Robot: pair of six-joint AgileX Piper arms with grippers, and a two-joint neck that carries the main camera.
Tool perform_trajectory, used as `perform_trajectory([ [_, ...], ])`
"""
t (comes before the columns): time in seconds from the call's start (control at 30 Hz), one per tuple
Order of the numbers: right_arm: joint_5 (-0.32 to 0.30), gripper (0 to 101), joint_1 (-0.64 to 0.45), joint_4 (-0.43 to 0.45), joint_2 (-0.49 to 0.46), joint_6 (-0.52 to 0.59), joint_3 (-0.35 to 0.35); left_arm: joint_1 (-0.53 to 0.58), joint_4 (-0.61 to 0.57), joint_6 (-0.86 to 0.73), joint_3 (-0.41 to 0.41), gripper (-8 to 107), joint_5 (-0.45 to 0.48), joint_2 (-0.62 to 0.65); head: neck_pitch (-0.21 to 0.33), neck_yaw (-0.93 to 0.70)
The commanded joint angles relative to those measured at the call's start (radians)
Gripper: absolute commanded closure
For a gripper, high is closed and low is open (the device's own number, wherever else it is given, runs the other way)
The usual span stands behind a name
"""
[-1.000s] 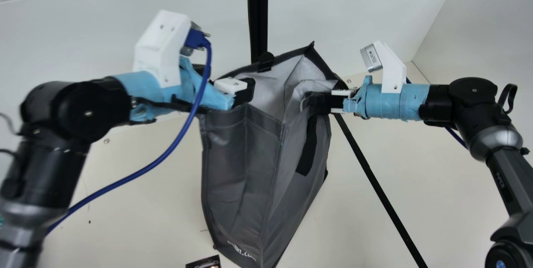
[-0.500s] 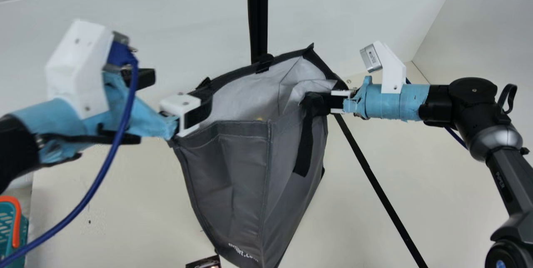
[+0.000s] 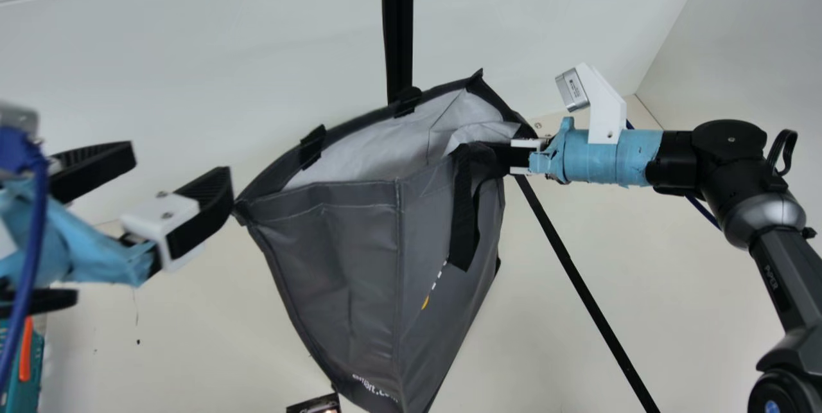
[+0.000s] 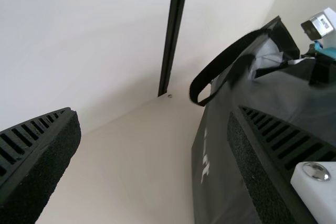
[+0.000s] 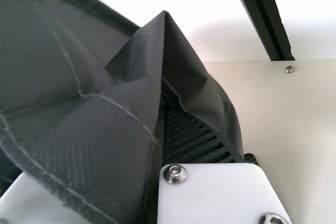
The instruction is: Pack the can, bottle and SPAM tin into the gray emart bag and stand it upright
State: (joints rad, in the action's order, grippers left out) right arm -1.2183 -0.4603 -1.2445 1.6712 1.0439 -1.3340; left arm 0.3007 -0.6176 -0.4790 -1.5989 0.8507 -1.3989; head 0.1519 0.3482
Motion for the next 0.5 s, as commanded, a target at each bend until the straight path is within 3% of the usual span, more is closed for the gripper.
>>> perform_trajectory([
  [0.0, 0.0, 101, 0.0, 0.0, 0.0, 0.0, 0.0, -0.029, -0.002, -0.002, 0.04, 9, -0.001, 0.042, 0.023, 0.001],
  [0.47, 0.004, 101, 0.0, 0.002, 0.0, 0.0, 0.0, -0.172, 0.14, 0.048, 0.211, 9, 0.045, 0.232, 0.023, 0.001],
])
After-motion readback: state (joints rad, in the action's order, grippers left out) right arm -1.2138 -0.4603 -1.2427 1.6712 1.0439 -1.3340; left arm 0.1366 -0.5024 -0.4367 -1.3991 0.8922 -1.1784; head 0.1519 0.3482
